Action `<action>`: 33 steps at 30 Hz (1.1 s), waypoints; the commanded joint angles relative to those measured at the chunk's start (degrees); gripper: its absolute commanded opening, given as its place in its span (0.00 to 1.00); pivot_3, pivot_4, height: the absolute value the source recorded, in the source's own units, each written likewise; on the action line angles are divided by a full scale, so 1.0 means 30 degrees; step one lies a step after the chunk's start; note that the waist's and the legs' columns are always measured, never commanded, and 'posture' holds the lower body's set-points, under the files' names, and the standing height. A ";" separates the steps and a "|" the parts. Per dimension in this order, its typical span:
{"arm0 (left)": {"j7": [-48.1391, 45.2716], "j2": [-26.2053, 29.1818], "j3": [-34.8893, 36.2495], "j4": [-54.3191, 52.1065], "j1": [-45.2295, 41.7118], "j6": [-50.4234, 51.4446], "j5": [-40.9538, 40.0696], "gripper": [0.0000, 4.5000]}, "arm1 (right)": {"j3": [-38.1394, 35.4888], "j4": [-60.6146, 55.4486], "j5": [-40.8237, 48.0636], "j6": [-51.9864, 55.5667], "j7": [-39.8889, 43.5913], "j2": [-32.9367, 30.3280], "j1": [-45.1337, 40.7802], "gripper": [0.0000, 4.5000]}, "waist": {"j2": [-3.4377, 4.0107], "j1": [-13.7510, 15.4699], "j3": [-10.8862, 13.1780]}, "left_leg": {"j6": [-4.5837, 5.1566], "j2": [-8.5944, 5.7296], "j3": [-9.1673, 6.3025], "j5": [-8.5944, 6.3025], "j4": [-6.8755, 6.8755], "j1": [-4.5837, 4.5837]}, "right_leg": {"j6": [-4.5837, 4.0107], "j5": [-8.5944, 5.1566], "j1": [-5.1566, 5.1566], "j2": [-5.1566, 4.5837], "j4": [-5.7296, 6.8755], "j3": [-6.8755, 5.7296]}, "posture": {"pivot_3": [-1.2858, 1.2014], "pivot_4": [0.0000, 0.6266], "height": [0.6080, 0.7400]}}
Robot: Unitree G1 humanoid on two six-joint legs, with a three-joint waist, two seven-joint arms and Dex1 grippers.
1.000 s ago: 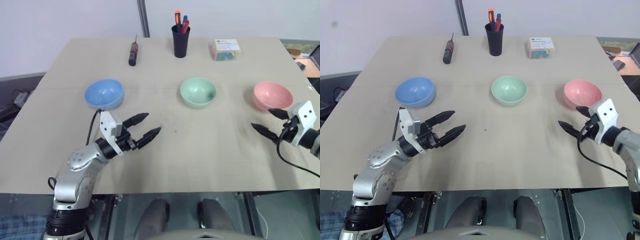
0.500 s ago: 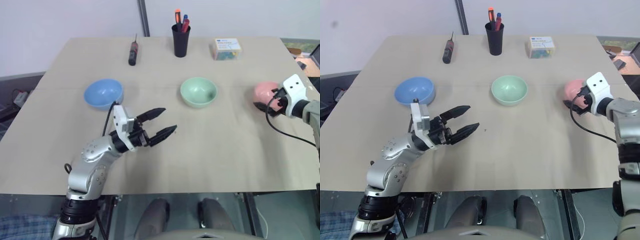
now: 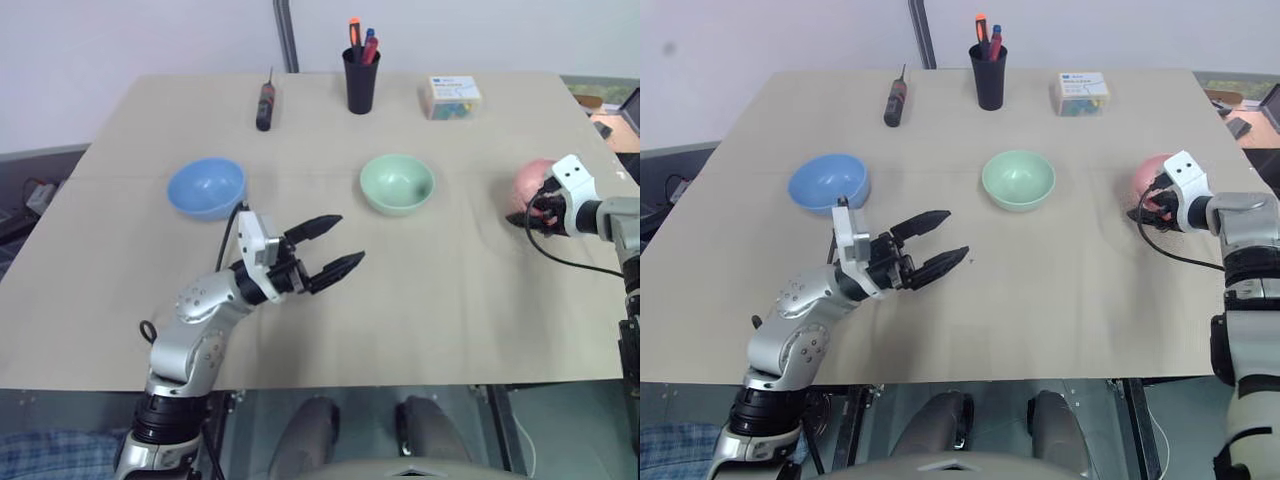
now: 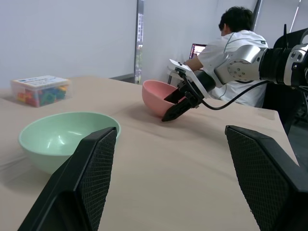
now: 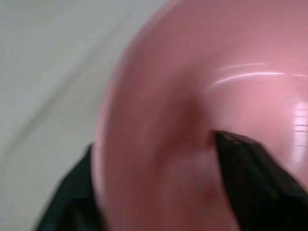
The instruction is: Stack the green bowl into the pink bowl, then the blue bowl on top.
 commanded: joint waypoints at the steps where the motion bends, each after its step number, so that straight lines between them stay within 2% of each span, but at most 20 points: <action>1: -0.0022 0.0078 0.0182 -0.0224 0.0204 -0.0519 0.0113 0.85 | -0.0037 0.0014 -0.0210 -0.0409 0.0288 -0.0057 -0.0488 0.34 | 0.0000 -0.0028 0.0000 | 0.0000 0.0000 0.0001 0.0000 0.0001 0.0000 | 0.0000 0.0000 0.0001 0.0000 0.0000 0.0000 | 0.52 0.24 1.00; 4: -0.0048 0.0077 0.0111 -0.0079 0.0222 -0.0679 0.0250 0.85 | -0.0027 -0.0107 -0.0353 -0.0637 0.0383 -0.0046 -0.0415 0.07 | -0.0003 -0.0117 -0.0003 | 0.0000 0.0000 0.0001 0.0000 0.0009 0.0005 | 0.0002 0.0001 0.0007 0.0000 0.0002 0.0001 | 0.52 0.24 1.00; 5: -0.0029 0.0058 0.0108 -0.0054 0.0208 -0.0695 0.0271 0.85 | -0.0047 -0.0236 -0.0375 -0.0648 0.0426 -0.0051 -0.0366 0.01 | -0.0009 -0.0148 -0.0007 | 0.0000 0.0000 -0.0003 0.0000 0.0018 0.0006 | 0.0002 0.0002 0.0009 0.0000 0.0011 -0.0001 | 0.52 0.24 1.00; 9: -0.0040 0.0076 0.0118 0.0183 0.0151 -0.0827 0.0459 0.85 | 0.0547 -0.1737 -0.0852 -0.1228 0.1275 -0.0343 0.0301 0.01 | -0.0011 -0.0262 -0.0009 | 0.0001 0.0001 -0.0015 0.0000 0.0016 0.0014 | 0.0002 0.0002 0.0025 0.0000 0.0009 -0.0010 | 0.52 0.24 1.00; 14: -0.0146 0.0364 0.0332 0.0325 0.0294 -0.0950 0.0505 0.85 | 0.1158 -0.6208 -0.1100 -0.1327 0.2540 -0.0926 0.2115 0.01 | -0.0009 -0.0391 -0.0008 | 0.0002 0.0003 -0.0021 -0.0002 0.0009 0.0008 | 0.0002 0.0001 0.0014 0.0000 0.0005 -0.0010 | 0.52 0.24 1.00; 19: -0.0349 0.1157 0.0752 0.0280 0.0763 -0.0962 0.0590 0.85 | 0.2739 -1.8021 -0.0801 0.1268 0.4678 -0.2052 0.6200 0.01 | 0.0021 -0.0370 0.0006 | 0.0001 0.0015 -0.0042 -0.0003 -0.0002 -0.0019 | 0.0001 0.0001 -0.0017 -0.0001 0.0008 -0.0018 | 0.52 0.24 1.00; 24: -0.0258 0.1428 0.0813 -0.0127 0.0797 -0.0258 0.0119 0.85 | 0.4261 -2.5223 -0.0611 0.4705 0.4830 -0.1674 0.7419 0.01 | 0.0024 -0.0233 0.0012 | 0.0002 0.0009 -0.0057 -0.0007 0.0008 -0.0034 | 0.0003 0.0002 -0.0029 -0.0019 0.0008 -0.0028 | 0.52 0.24 1.00; 28: -0.0517 0.1747 0.0822 0.0143 0.0729 -0.0270 0.0284 0.85 | 0.5860 -2.7961 -0.1079 0.6586 0.4158 -0.0686 0.6769 0.01 | 0.0023 -0.0165 0.0012 | 0.0000 -0.0005 -0.0092 -0.0005 0.0015 -0.0031 | 0.0002 0.0001 -0.0015 -0.0103 0.0004 -0.0065 | 0.52 0.24 1.00; 33: -0.0484 0.1896 0.1013 0.0229 0.0425 -0.0046 0.0067 0.85 | 0.7399 -2.8784 -0.1733 0.7067 0.3530 -0.0018 0.6207 0.01 | 0.0019 0.0038 0.0015 | -0.0006 -0.0019 -0.0105 -0.0002 0.0012 -0.0038 | 0.0002 0.0001 -0.0017 -0.0116 -0.0010 -0.0082 | 0.52 0.24 1.00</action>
